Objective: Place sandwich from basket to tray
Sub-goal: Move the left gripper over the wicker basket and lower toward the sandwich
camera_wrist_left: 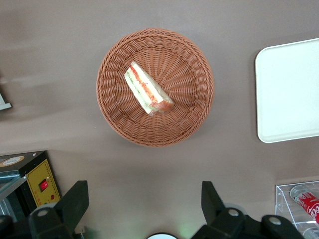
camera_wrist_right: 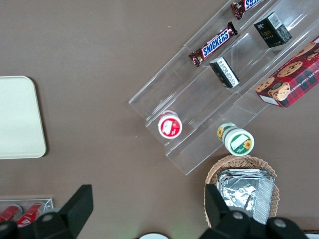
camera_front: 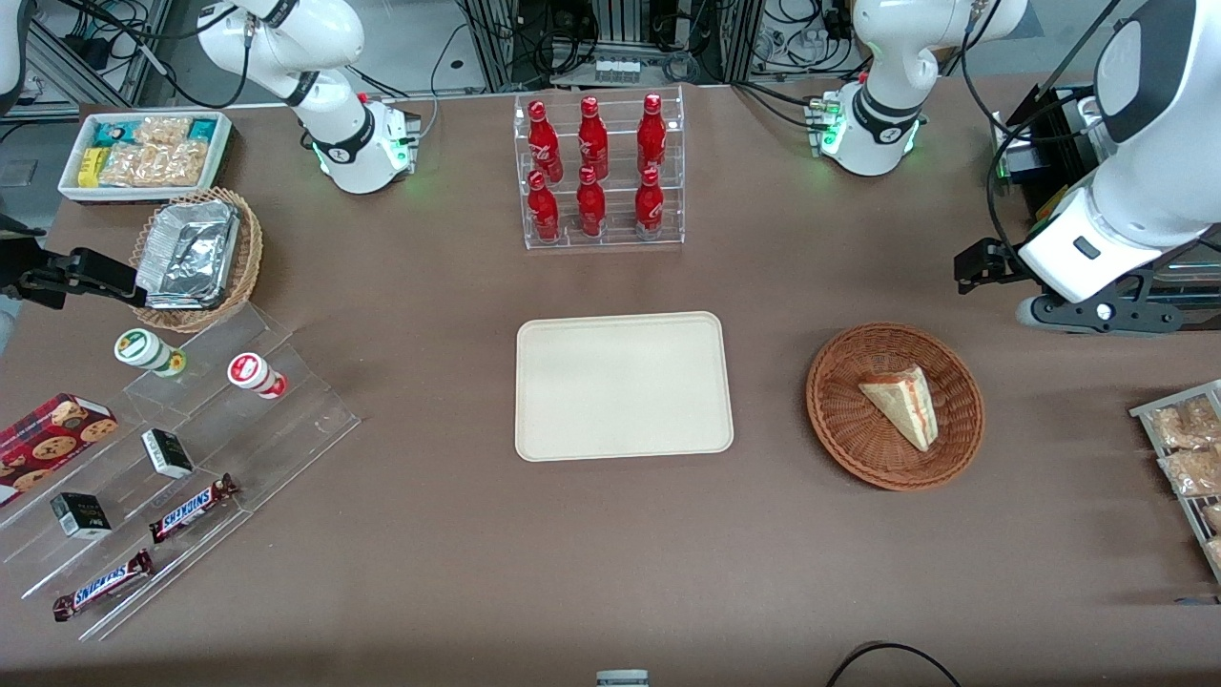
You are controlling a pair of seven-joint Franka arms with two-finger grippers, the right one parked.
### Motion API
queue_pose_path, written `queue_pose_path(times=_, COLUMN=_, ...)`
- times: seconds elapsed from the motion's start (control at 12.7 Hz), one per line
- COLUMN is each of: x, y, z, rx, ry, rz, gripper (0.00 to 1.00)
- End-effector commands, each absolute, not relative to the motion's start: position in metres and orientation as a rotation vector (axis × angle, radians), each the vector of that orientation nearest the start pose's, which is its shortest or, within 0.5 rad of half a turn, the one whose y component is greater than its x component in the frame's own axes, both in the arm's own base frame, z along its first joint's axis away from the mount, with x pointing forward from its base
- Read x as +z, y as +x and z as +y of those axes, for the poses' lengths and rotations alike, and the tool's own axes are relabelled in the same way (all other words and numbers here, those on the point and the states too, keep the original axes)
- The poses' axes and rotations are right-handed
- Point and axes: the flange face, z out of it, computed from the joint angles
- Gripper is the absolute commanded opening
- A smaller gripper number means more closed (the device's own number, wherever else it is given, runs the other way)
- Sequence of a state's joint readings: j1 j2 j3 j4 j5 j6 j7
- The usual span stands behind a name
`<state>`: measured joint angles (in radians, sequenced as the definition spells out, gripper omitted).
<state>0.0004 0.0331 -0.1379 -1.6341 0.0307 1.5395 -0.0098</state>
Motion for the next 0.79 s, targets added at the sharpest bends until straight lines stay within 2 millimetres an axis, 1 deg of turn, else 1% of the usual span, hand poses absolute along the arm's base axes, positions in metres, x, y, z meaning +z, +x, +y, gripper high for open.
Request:
queue_pose_path(times=0.0, x=0.580, y=0.553, z=-0.068, rx=0.178, ry=-3.098, rz=0.175, gripper=1.00)
queue_pose_path(times=0.16, x=0.569, y=0.558, z=-0.068, rx=0.186, ry=-3.098, rz=0.176, gripper=1.00)
queue_pose_path(times=0.24, x=0.556, y=0.559, z=-0.068, rx=0.222, ry=-3.095, rz=0.179, gripper=1.00)
queue_pose_path(times=0.47, x=0.521, y=0.557, z=-0.069, rx=0.217, ry=-3.094, rz=0.181, gripper=1.00)
queue_pose_path(times=0.71, x=0.472, y=0.550, z=-0.069, rx=0.215, ry=-3.093, rz=0.182, gripper=1.00)
